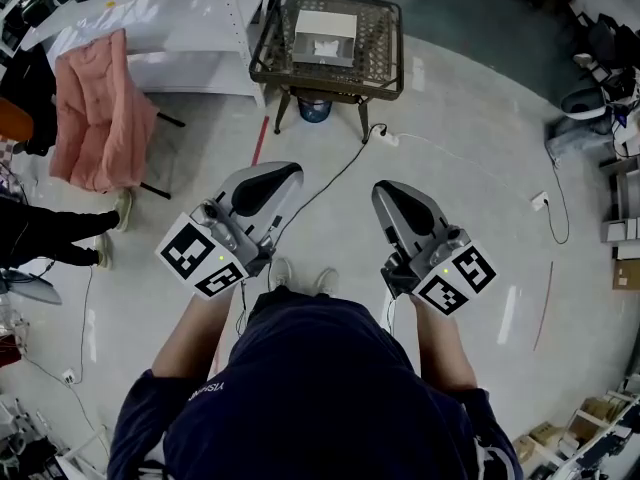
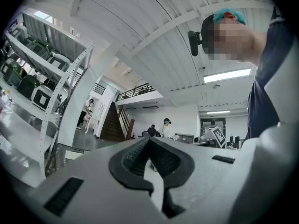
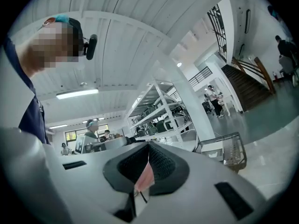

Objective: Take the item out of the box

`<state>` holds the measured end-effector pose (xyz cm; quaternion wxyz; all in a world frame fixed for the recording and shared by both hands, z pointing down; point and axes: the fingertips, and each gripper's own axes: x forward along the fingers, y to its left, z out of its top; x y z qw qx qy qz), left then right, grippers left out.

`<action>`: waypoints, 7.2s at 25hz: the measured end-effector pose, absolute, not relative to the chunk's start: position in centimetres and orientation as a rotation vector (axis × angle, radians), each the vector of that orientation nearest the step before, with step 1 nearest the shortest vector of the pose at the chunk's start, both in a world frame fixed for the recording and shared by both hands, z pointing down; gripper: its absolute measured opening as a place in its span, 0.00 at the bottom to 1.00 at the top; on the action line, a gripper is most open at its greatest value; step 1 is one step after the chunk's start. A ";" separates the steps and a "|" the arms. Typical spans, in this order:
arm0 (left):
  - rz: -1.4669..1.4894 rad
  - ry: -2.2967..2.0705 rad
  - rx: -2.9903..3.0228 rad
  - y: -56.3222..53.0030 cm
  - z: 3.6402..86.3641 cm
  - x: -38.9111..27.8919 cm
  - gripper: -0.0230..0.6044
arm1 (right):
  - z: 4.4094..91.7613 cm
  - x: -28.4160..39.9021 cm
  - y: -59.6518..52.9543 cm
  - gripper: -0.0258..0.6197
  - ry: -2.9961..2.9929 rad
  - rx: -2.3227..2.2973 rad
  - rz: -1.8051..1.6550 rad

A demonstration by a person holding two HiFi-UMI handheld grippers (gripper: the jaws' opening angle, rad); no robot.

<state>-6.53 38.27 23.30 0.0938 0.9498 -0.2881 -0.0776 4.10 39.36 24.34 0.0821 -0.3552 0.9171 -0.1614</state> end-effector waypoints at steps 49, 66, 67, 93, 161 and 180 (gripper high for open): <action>-0.233 -0.821 2.777 15.9 25.6 -9.3 0.04 | 27.0 2.1 18.3 0.08 2.733 -1.124 -0.573; -0.228 -0.801 2.748 5.5 27.0 -10.6 0.04 | 27.9 0.4 8.0 0.08 2.728 -1.147 -0.607; -0.227 -0.807 2.744 4.9 27.1 -10.6 0.04 | 28.0 0.5 7.4 0.08 2.731 -1.142 -0.612; -0.089 -1.059 2.620 -11.2 32.1 -1.4 0.04 | 32.5 9.6 -9.0 0.08 2.807 -0.876 -0.770; 1.509 -0.500 2.396 -29.6 75.7 -0.2 0.06 | 52.7 7.7 -22.5 0.08 2.599 -1.238 -1.406; 1.056 -0.826 2.681 -33.5 53.4 0.6 0.05 | 44.0 7.6 -24.1 0.08 2.646 -1.184 -1.133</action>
